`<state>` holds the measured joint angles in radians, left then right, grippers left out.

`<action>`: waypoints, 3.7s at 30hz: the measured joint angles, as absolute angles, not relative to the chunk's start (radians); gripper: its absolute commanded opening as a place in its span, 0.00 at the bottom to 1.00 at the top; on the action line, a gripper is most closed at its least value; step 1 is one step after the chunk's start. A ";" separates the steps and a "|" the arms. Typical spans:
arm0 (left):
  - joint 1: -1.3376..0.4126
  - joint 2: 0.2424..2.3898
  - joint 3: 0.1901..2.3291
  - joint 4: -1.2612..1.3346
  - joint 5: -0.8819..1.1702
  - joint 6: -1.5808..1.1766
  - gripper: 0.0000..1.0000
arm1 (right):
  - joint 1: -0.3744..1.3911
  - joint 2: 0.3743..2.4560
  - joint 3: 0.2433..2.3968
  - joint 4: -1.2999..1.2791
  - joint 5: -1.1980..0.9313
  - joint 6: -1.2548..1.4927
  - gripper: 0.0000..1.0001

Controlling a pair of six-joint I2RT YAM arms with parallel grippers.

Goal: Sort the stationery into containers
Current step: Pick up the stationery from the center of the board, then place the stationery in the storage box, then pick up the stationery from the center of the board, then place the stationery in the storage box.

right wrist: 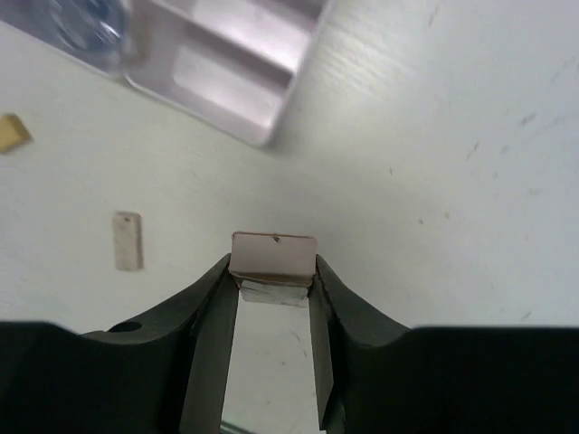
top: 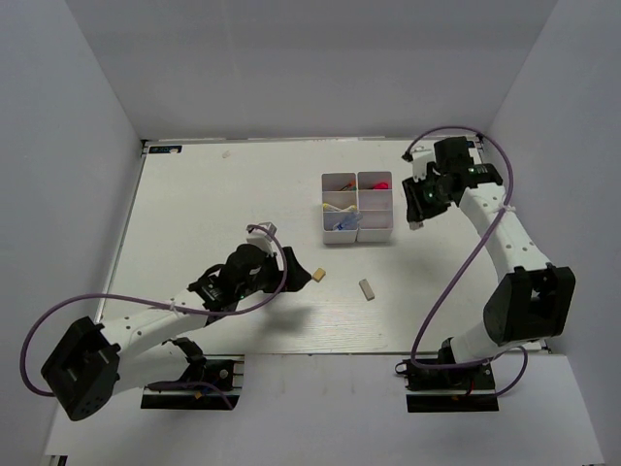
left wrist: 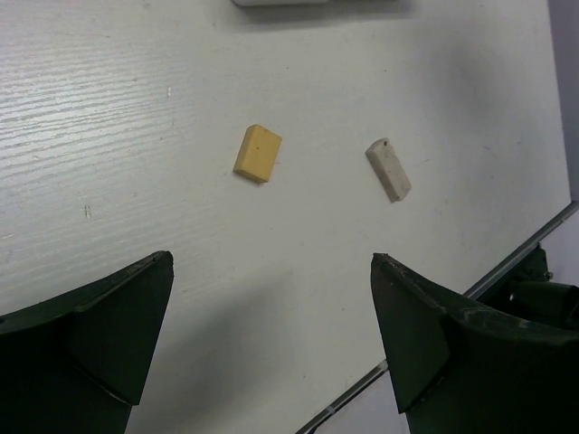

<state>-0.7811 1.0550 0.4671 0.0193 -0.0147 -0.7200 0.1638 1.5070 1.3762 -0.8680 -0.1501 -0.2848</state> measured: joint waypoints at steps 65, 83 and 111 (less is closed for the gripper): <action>-0.881 1.676 0.960 -0.163 -0.170 -0.463 0.72 | 0.250 1.462 1.240 -0.496 -0.393 -0.197 0.34; -0.960 1.820 1.070 -0.281 -0.313 -0.473 0.32 | 0.249 1.214 0.996 -0.532 -0.426 -0.241 0.41; -0.952 1.929 1.490 0.005 -0.190 -0.387 0.07 | 0.156 1.024 0.832 -0.491 -0.134 -0.084 0.10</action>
<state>-0.9516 1.9285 1.4902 0.0051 -0.1898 -0.3866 0.1558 1.0245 0.8322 -0.4911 -0.1341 -0.0845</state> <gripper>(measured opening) 0.352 0.100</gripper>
